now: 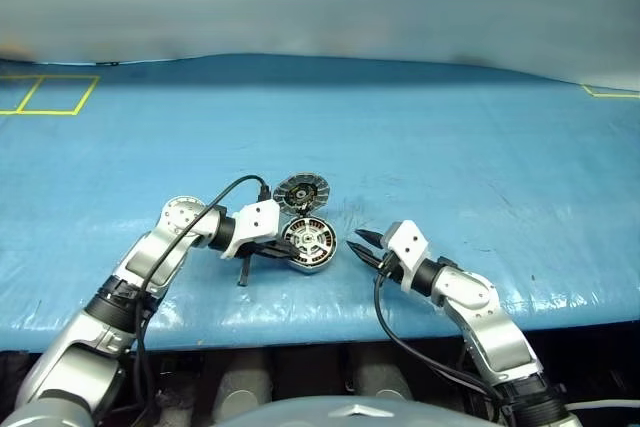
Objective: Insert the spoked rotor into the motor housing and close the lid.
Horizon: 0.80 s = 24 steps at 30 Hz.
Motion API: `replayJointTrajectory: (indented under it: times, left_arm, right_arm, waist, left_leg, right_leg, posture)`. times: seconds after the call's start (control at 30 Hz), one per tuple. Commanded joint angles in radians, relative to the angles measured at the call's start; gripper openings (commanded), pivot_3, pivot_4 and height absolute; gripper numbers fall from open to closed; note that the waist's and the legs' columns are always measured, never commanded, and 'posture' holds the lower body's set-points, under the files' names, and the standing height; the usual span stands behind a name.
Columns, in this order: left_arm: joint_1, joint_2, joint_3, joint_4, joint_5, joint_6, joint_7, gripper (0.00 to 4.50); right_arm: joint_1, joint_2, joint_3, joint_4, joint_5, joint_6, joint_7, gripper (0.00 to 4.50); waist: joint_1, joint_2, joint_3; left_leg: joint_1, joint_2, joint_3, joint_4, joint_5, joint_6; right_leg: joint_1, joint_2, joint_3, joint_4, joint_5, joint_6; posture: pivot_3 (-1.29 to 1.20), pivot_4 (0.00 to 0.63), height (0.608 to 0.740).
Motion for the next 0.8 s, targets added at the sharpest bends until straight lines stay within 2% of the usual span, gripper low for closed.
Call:
replayJointTrajectory:
  times: [0.03, 0.27, 0.43, 0.8]
  left_arm:
    - [0.012, 0.005, -0.029, 0.014, 0.053, 0.0, 0.025, 0.03]
    - [0.017, -0.072, 0.038, -0.026, -0.068, 0.031, 0.036, 0.03]
    - [0.0, -0.182, 0.145, -0.054, -0.225, 0.135, 0.103, 0.03]
    - [-0.032, -0.098, -0.023, 0.022, 0.013, 0.049, 0.113, 0.03]
  right_arm:
    - [-0.003, -0.002, -0.008, -0.032, 0.003, -0.003, -0.005, 1.27]
    - [-0.005, -0.003, -0.005, -0.035, 0.007, 0.001, -0.004, 1.27]
    - [-0.01, 0.002, -0.013, -0.034, 0.022, -0.004, 0.0, 1.27]
    - [-0.02, 0.004, -0.009, -0.029, 0.015, -0.005, -0.003, 1.27]
  waist:
    - [0.002, 0.0, 0.0]
    - [0.002, 0.001, -0.001]
    - [0.001, 0.0, 0.0]
    - [0.001, 0.0, 0.0]
  left_leg:
    - [0.001, 0.0, -0.001, 0.0, 0.0, 0.0]
    - [0.003, -0.001, -0.002, 0.0, 0.0, 0.0]
    - [-0.001, -0.001, -0.002, 0.0, 0.0, 0.0]
    - [0.001, -0.001, -0.001, -0.001, 0.0, 0.0]
  right_leg:
    - [0.0, 0.0, 0.0, 0.0, 0.0, 0.0]
    - [-0.001, -0.003, -0.001, -0.001, 0.0, 0.0]
    - [0.0, -0.002, -0.001, 0.0, 0.0, 0.0]
    - [0.001, 0.0, 0.0, -0.001, 0.0, 0.0]
  posture:
    - [0.0, 0.15, 0.74]
    - [0.0, 0.15, 0.74]
    - [0.0, 0.15, 0.74]
    - [0.0, 0.15, 0.74]
